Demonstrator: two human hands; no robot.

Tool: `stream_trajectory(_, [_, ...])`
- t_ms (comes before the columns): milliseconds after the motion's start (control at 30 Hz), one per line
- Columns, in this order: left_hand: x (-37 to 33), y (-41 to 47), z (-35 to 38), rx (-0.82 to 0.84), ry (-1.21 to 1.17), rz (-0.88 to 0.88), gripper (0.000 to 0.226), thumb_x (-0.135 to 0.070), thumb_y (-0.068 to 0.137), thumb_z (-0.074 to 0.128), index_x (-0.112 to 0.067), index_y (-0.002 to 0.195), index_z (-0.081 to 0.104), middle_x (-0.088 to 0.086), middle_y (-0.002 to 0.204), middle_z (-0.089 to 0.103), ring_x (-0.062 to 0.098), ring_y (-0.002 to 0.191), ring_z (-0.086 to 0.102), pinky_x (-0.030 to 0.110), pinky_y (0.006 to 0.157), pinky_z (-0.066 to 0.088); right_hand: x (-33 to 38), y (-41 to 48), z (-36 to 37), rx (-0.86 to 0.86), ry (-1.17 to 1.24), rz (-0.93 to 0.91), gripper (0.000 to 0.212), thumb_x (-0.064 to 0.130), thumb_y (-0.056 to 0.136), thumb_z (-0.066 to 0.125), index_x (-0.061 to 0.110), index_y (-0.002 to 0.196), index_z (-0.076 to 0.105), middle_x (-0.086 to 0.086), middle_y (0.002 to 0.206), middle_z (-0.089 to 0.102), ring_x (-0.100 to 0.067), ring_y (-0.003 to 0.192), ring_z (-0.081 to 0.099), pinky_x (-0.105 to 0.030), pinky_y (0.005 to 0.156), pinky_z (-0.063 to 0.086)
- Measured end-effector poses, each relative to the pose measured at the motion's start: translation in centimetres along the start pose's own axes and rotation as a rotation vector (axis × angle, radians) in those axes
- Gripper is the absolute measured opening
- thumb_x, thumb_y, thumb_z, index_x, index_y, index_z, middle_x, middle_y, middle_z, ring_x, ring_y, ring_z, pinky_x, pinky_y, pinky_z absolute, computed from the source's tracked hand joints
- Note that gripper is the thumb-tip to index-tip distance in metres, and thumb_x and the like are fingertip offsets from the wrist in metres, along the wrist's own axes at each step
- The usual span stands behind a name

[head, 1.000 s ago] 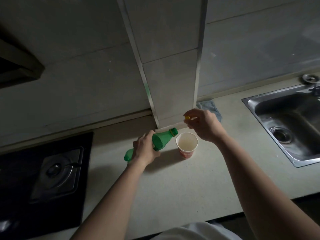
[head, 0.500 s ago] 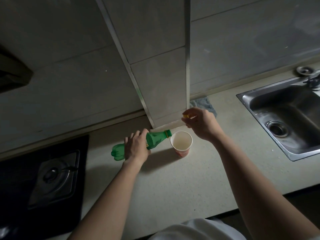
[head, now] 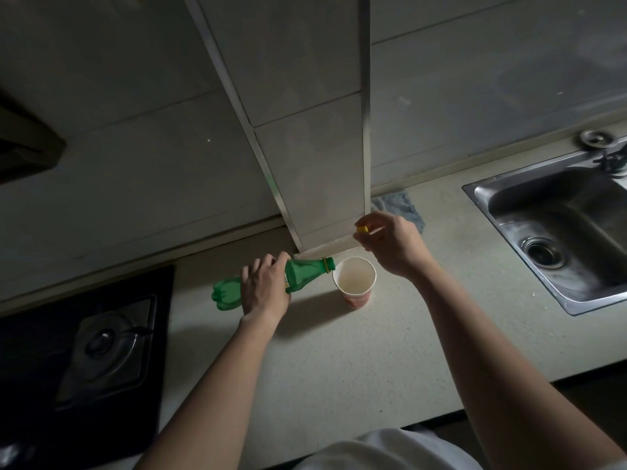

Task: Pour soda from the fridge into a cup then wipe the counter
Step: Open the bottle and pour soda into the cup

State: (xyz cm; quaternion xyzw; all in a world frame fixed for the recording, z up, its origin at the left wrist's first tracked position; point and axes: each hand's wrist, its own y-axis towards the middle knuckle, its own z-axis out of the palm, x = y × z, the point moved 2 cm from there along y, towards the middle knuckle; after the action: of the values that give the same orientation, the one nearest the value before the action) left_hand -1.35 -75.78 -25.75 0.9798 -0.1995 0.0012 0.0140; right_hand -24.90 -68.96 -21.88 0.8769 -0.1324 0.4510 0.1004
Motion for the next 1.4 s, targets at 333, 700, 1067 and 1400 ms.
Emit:
stream_trajectory(333, [-0.26,0.19,-0.20,-0.023,0.025,0.022,0.064,-0.015,0.066,0.084,-0.030,0.119,0.050,-0.003,0.112,0.061,0.023,0.105,0.055,0.036,0.089,0.038,0.05,-0.13,-0.30,-0.028,-0.005,0.017,0.025,0.031,0.091,0.065,0.020,0.114,0.067,0.000,0.104,0.072,-0.004,0.082,0.067,-0.015,0.071,0.051])
stream_trajectory(700, [-0.05,0.33,-0.39,-0.018,0.026,0.033,0.065,-0.016,0.067,0.084,-0.031,0.120,0.050,-0.003,0.112,0.060,0.022,0.105,0.055,0.036,0.090,0.039,0.05,-0.14,-0.32,-0.037,-0.005,0.001,0.027,0.030,0.091,0.065,0.017,0.115,0.067,-0.003,0.111,0.070,-0.006,0.083,0.065,-0.018,0.073,0.053])
stream_trajectory(1067, [0.04,0.45,-0.60,-0.026,0.026,0.040,0.067,-0.015,0.066,0.084,-0.032,0.121,0.051,-0.003,0.111,0.060,0.022,0.105,0.055,0.036,0.089,0.038,-0.16,0.16,-0.05,-0.045,-0.012,-0.005,0.025,0.032,0.091,0.065,0.019,0.113,0.067,-0.002,0.110,0.069,-0.007,0.084,0.066,-0.012,0.068,0.049])
stream_trajectory(1400, [0.02,0.41,-0.70,-0.028,0.030,0.049,0.066,-0.014,0.065,0.084,-0.033,0.120,0.052,-0.003,0.110,0.060,0.023,0.104,0.054,0.037,0.088,0.038,-0.07,0.20,-0.09,-0.052,-0.025,-0.024,0.026,0.031,0.091,0.065,0.019,0.114,0.066,-0.003,0.111,0.068,-0.007,0.084,0.066,-0.009,0.067,0.048])
